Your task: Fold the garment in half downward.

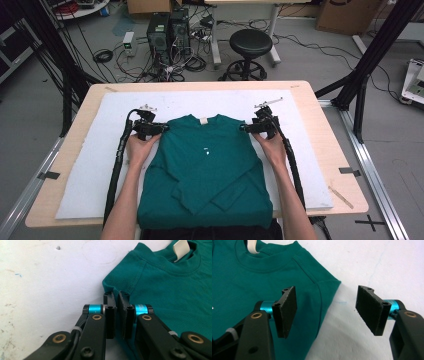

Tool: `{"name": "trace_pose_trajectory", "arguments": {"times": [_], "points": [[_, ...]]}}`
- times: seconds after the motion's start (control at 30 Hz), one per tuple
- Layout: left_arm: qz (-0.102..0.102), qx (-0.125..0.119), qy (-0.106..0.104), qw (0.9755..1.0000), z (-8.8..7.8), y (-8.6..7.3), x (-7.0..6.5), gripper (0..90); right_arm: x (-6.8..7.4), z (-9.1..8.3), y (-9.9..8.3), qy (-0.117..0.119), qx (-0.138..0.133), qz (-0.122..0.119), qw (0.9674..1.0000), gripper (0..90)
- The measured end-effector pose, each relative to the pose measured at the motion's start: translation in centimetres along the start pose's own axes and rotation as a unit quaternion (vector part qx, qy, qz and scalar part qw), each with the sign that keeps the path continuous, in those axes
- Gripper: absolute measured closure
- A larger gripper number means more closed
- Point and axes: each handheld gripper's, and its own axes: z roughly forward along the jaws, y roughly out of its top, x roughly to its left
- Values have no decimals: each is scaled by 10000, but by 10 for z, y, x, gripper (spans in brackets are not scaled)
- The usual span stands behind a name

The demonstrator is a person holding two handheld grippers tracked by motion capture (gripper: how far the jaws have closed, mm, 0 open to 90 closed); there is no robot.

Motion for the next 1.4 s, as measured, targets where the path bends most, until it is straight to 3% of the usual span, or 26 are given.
{"name": "trace_pose_trajectory", "arguments": {"times": [0.17, 0.43, 0.73, 1.03, 1.27, 1.4], "points": [[-8, -1, 6, 10000, 0, 0, -1, 846, 1, 14, 9, 110, 261, -90, 9996, 342], [0, -17, 13, 10000, 0, 0, -1, 845, 0, 24, 7, 192, 344, -26, 9992, 418], [11, -27, 34, 10000, 0, -1, -1, 844, 4, 26, 6, -10, 274, -78, 9996, 608], [12, -30, 39, 10000, 0, -1, -2, 845, 4, 25, 5, -133, 222, -132, 9996, 730], [19, -39, 31, 10000, 0, -1, -2, 848, -7, 25, 1, 101, 95, 89, 9999, 826], [-30, -46, -17, 10000, -1, -1, 0, 849, -9, 25, 0, 179, 63, 182, 9997, 837]]}}
